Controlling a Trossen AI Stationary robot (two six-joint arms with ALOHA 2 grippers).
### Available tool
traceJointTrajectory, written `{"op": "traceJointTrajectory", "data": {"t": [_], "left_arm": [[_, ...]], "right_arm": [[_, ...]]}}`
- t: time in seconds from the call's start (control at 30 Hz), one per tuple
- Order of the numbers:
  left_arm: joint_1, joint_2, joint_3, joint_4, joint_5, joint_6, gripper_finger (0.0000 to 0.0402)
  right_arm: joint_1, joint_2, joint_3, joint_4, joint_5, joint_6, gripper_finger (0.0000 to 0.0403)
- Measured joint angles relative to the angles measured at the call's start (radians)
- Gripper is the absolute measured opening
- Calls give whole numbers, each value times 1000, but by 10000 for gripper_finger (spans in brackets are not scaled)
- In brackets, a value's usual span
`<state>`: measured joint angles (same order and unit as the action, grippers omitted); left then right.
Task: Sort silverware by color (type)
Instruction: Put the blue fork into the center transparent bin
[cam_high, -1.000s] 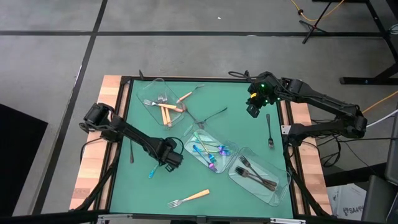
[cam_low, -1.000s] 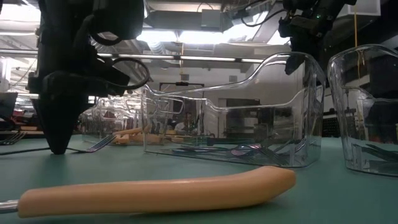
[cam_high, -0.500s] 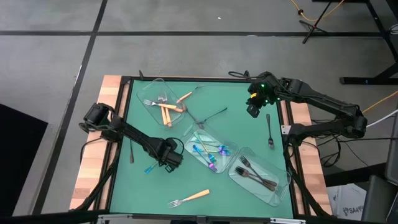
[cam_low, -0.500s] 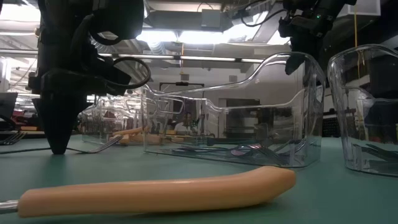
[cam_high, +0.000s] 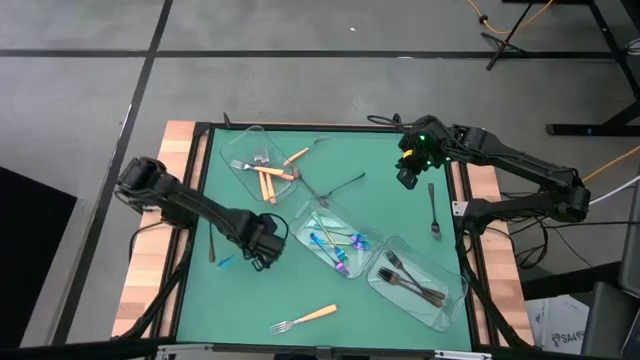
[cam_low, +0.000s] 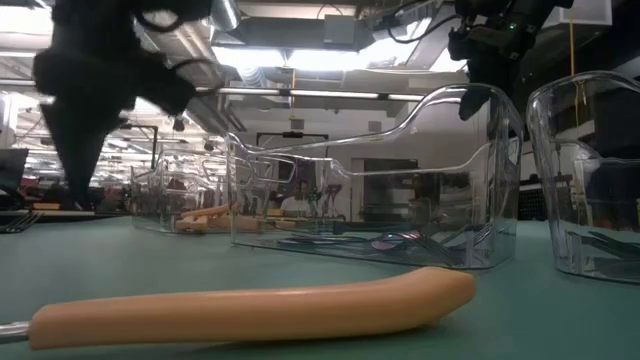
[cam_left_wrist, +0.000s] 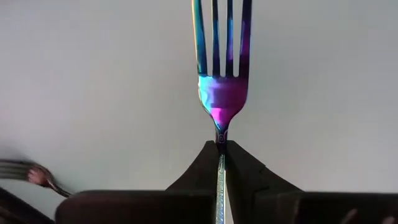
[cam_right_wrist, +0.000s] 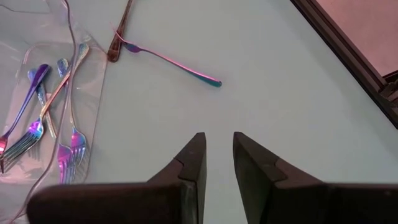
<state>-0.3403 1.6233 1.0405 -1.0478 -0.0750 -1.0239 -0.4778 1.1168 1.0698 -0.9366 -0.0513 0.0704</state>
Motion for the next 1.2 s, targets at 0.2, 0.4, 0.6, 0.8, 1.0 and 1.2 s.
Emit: {"op": "traceJointTrajectory", "data": {"t": [0.2,0.4,0.6,0.8,1.0,1.2], "left_arm": [[33,-109,71,6,-34,260,5],[82,-181,169,78,-153,580,5],[142,-184,258,285,-202,998,5],[199,-181,260,568,-187,1383,5],[243,-139,262,707,-104,1622,5],[255,-51,261,776,-61,1793,5]], "right_arm": [[0,0,0,-9,0,0,69],[0,0,0,-8,0,0,69],[0,0,0,-8,0,0,69],[0,0,0,-8,0,0,69],[0,0,0,-8,0,0,69],[0,0,0,-6,1,1,69]]}}
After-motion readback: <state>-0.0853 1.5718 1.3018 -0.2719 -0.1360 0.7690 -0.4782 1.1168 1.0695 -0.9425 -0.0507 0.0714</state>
